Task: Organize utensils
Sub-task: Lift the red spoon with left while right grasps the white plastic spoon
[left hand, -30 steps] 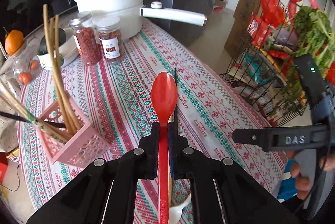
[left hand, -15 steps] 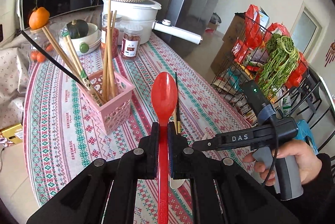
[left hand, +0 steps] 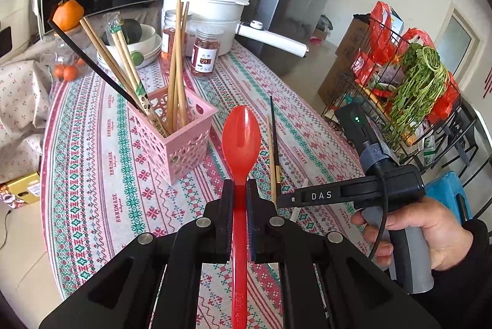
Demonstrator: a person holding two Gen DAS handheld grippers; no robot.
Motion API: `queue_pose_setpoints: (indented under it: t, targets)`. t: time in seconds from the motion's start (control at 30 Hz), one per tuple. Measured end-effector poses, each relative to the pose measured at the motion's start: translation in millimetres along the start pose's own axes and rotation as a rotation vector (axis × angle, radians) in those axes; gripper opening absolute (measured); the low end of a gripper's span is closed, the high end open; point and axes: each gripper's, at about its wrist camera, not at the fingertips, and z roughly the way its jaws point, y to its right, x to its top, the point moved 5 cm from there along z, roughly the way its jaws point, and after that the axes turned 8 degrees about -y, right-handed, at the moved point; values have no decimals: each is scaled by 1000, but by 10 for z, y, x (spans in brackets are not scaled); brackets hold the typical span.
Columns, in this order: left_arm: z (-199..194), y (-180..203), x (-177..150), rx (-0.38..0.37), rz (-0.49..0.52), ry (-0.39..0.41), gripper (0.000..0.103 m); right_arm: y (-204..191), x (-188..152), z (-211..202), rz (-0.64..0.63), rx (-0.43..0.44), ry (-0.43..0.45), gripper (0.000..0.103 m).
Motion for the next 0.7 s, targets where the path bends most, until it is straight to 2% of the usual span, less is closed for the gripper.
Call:
queue_pose_setpoints:
  t: [0.37,0.5,0.6,0.7]
  targets:
    - [127,21,27,15,-9,-7,8,-43,184,20,-72,-86,65,27]
    - [108,29,49,13,-9,9,8,-82,247,60,-90,-79,68,21]
    - [112,27,50,13,-10,8,8,-85,265,80,-102,-84,75,11]
    - [112,26,48,12,-10,8,8,-83,280,89,-102,-64,84,10]
